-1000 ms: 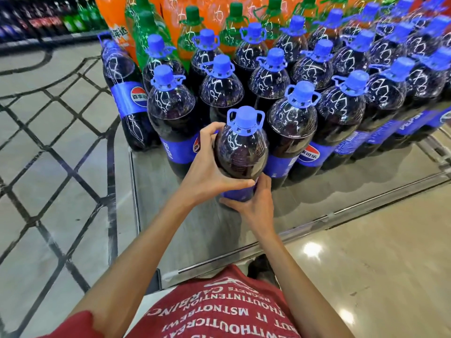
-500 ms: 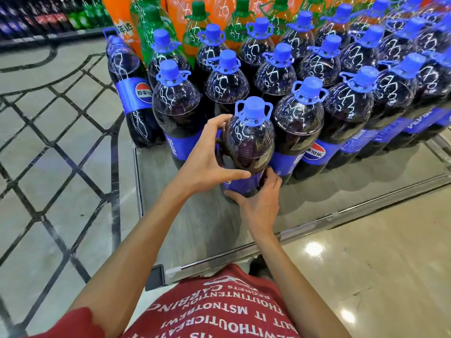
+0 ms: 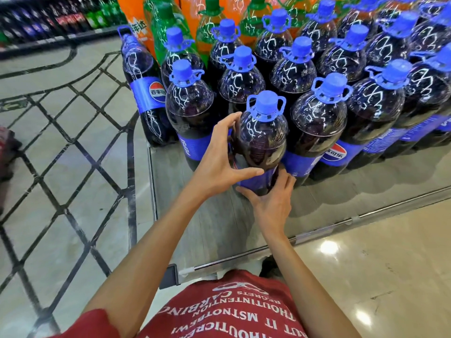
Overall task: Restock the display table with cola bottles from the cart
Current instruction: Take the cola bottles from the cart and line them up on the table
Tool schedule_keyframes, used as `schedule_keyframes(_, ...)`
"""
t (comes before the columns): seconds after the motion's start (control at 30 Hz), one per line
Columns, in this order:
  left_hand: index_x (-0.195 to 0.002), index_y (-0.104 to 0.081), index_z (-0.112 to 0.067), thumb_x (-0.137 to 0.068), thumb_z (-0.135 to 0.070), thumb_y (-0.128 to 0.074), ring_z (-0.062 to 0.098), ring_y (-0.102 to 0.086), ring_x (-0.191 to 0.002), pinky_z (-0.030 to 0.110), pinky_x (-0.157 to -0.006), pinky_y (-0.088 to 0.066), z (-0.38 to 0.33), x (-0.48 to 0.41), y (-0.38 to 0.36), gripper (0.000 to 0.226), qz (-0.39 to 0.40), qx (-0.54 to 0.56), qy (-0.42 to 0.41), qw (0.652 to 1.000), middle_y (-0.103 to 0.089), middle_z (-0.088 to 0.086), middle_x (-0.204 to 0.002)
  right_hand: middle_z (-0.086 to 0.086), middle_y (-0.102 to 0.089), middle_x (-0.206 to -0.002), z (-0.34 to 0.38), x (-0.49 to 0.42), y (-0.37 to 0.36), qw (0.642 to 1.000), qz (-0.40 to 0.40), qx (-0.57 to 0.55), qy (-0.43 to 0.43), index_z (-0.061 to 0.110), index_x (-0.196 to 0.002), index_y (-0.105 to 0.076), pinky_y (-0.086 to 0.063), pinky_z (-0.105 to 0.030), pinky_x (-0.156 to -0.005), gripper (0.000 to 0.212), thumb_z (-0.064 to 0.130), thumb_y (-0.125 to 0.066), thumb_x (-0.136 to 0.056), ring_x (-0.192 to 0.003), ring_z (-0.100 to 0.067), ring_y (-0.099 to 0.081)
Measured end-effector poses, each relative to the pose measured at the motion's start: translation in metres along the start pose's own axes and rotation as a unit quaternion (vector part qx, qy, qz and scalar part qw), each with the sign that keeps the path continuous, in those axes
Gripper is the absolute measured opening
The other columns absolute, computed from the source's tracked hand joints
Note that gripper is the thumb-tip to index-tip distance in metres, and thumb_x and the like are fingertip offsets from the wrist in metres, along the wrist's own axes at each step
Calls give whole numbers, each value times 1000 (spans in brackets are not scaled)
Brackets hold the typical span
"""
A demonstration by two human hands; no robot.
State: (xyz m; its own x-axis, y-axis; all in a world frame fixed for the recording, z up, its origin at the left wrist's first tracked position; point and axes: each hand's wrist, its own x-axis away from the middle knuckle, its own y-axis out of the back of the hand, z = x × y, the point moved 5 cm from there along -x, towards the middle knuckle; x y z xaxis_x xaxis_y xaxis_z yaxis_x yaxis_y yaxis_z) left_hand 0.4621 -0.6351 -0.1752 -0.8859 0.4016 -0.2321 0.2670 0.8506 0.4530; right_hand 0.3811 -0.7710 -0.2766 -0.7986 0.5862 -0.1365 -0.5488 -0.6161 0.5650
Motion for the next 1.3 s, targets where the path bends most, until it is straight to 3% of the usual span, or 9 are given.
schedule_keyframes(0.1, -152, -27, -14, -62, -27, -97, 18, -46, -135, 50, -107, -48, 6, -6, 0, 115, -8, -3, -4, 1000, -39, 1, -148, -9, -45, -137, 5, -5, -3, 1000, -6, 5, 7, 16, -148, -42, -53, -47, -78, 109, 58, -90, -60, -129, -31, -48)
schedule_keyframes(0.33, -152, -24, -14, -61, -34, -96, 22, -44, -136, 51, -107, -47, 12, -11, -1, 117, 0, -8, -16, 1000, -36, 2, -147, -6, -45, -128, 6, -4, -5, 999, -18, 24, 31, 14, -145, -43, -53, -47, -69, 107, 72, -77, -62, -119, -35, -54)
schedule_keyframes(0.8, -151, -29, -16, -61, -33, -98, 12, -42, -136, 44, -112, -42, 7, -8, 5, 114, -12, -4, -28, 1000, -41, 3, -146, -6, -44, -138, 11, 0, -5, 1000, 1, 13, -7, 19, -153, -35, -51, -45, -83, 109, 52, -90, -64, -130, -30, -48)
schedule_keyframes(0.97, -149, -30, -24, -61, -40, -96, 20, -49, -133, 46, -110, -45, 8, -8, 8, 112, 10, 0, -13, 1000, -47, 2, -144, 0, -45, -136, 1, -5, 2, 997, 67, -21, -11, 22, -148, -41, -49, -35, -91, 93, 45, -89, -71, -123, -14, -50)
schedule_keyframes(1.07, -151, -28, -30, -70, -51, -86, 14, -52, -132, 46, -108, -48, 9, 0, 13, 102, 27, -25, 6, 999, -46, -5, -146, 2, -47, -131, 0, -9, 12, 992, 126, 1, -1, 25, -146, -42, -54, -44, -92, 82, 41, -83, -78, -112, -19, -60)
schedule_keyframes(1.17, -146, -35, -24, -82, -51, -73, 15, -57, -123, 43, -102, -50, 8, 19, 17, 79, 12, -99, 17, 995, -52, -4, -139, -1, -45, -133, 3, -11, 28, 980, 187, 61, 10, 23, -146, -43, -53, -47, -92, 75, 42, -78, -83, -109, -24, -62)
schedule_keyframes(1.3, -116, -60, -18, -92, -36, -69, 25, -59, -109, 39, -83, -49, -14, 50, 12, 31, 41, -274, -34, 960, -62, 0, -114, -7, -43, -140, -1, -4, 61, 959, 242, 147, 22, 17, -149, -42, -48, -45, -102, 72, 43, -73, -88, -124, -26, -54)
